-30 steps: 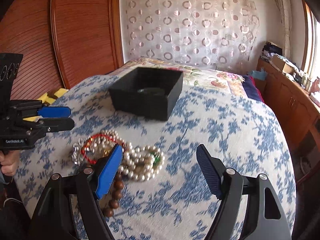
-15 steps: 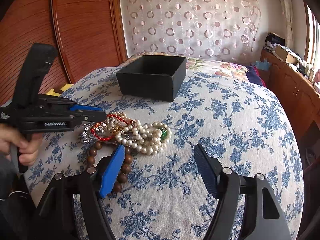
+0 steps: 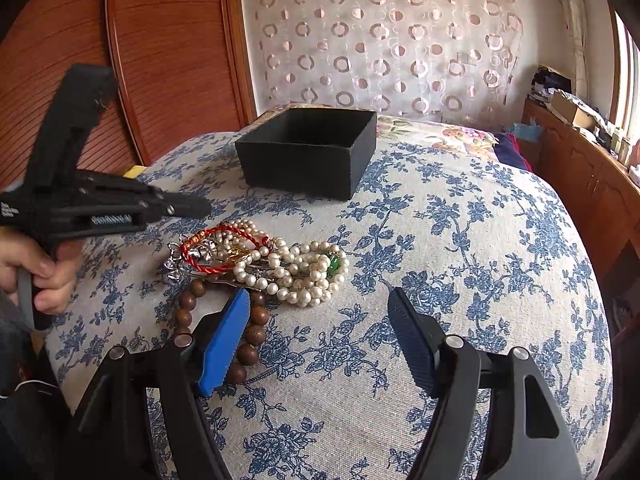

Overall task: Organize jewelry
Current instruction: 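Move the left tool to the pile and grasp the red string bracelet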

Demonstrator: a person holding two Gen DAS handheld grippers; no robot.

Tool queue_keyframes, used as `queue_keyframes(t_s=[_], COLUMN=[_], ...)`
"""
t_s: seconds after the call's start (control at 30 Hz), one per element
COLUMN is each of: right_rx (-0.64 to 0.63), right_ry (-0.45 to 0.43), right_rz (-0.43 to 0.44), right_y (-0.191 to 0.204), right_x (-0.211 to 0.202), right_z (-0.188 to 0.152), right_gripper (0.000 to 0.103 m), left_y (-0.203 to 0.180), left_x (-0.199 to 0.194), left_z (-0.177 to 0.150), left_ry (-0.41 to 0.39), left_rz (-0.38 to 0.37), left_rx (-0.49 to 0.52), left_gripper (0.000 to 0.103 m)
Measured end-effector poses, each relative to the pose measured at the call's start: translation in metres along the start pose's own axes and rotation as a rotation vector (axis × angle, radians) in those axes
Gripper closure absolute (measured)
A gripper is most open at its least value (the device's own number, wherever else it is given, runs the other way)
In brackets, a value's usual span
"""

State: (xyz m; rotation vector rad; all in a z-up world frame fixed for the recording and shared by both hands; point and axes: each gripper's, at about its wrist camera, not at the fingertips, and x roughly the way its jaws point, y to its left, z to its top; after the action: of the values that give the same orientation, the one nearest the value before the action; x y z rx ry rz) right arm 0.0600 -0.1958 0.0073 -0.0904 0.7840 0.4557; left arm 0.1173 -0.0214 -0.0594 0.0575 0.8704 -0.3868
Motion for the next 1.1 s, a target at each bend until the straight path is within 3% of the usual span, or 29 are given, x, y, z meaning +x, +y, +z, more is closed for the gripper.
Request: queue_keyframes(t_s=[0.17, 0.27, 0.4, 0.53, 0.73, 0.93, 1.1], right_rx=[-0.006, -0.007, -0.007, 0.0, 0.008, 0.009, 0.004], right_ry=[0.0, 0.0, 0.0, -0.002, -0.005, -0.005, -0.004], right_rz=[-0.003, -0.004, -0.002, -0.001, -0.001, -0.001, 0.003], right_y=[0.003, 0.004, 0.005, 0.004, 0.001, 0.0, 0.0], right_x=[0.001, 0.002, 0.003, 0.002, 0.001, -0.001, -0.001], right_z=[0.002, 0.003, 0.003, 0.003, 0.0, -0.001, -0.001], right_gripper=[0.029, 0.029, 0.029, 0.029, 0.029, 0.029, 0.029], left_y=[0.001, -0.004, -0.006, -0.006, -0.006, -0.002, 0.002], left_x=[-0.006, 0.003, 0.017, 0.026, 0.029, 0.021, -0.007], left_z=[0.002, 0.004, 0.003, 0.003, 0.006, 0.01, 0.013], left_ry=[-0.01, 0.042, 0.096, 0.128, 0.141, 0.097, 0.0], left_rz=[-0.017, -0.061, -0.022, -0.034, -0.04, -0.024, 0.0], left_rx=[-0.007, 0.002, 0.023, 0.03, 0.056, 0.039, 0.016], left_gripper=[0.103, 0.103, 0.103, 0.098, 0.1, 0.103, 0.103])
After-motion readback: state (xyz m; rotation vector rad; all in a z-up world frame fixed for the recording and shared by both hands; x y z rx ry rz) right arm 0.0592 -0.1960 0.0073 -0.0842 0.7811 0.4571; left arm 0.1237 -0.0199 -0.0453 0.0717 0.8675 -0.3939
